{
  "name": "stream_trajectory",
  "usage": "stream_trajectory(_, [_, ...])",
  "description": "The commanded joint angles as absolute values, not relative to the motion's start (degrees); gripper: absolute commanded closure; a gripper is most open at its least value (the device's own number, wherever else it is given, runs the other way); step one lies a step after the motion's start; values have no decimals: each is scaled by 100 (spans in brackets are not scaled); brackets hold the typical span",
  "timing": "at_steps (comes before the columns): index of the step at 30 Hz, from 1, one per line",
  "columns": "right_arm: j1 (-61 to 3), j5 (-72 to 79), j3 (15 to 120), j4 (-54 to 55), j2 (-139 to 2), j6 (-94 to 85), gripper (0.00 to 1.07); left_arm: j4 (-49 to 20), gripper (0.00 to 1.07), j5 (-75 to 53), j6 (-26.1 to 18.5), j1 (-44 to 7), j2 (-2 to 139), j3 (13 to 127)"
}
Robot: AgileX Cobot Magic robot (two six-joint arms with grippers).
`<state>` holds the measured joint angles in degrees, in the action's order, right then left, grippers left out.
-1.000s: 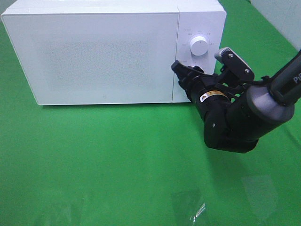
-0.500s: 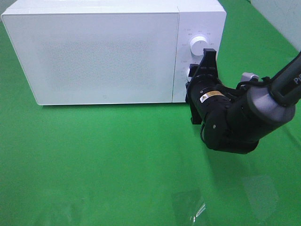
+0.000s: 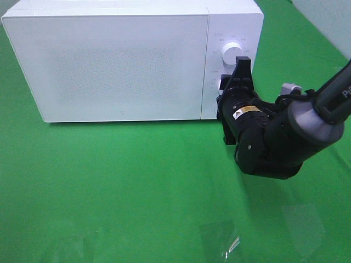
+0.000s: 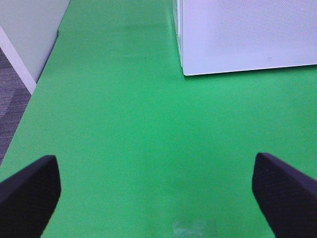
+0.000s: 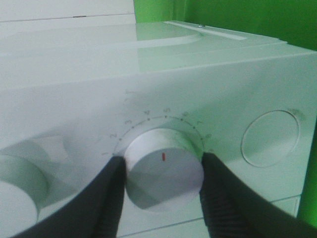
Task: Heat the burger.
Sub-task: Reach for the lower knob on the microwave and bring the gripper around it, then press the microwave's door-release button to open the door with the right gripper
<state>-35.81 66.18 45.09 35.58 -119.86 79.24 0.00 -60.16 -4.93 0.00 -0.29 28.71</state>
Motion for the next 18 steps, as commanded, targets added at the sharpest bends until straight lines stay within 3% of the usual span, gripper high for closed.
stream_trajectory(1, [-3564,6560,4670,3237,-11969,7678,83,0,9,-5947,-498,0,-166,2853])
stream_trajectory(2, [-3564,6560,4670,3237,-11969,7678,83,0,9,-5947,-498,0,-166,2853])
stream_trajectory(3, [-3564,6566,4664,3243,-11963,7649,74,0,9,-5947,-498,0,-166,2853])
stream_trajectory(4, [-3564,6566,4664,3243,-11963,7649,74,0,9,-5947,-498,0,-166,2853])
stream_trajectory(5, [-3564,6606,4618,3266,-11940,7597,65,0,9,-5947,-498,0,-166,2853])
stream_trajectory(6, [-3564,6606,4618,3266,-11940,7597,65,0,9,-5947,-498,0,-166,2853])
stream_trajectory(7, [-3564,6629,4538,3358,-11877,7529,57,0,9,-5947,-498,0,-166,2853])
stream_trajectory(8, [-3564,6629,4538,3358,-11877,7529,57,0,9,-5947,-498,0,-166,2853])
stream_trajectory(11, [-3564,6629,4343,3570,-11711,7036,43,34,9,-5947,-498,0,-166,2853])
stream_trajectory(18, [-3615,6515,3890,3243,-11385,6446,35,46,9,-5947,-498,0,-166,2853])
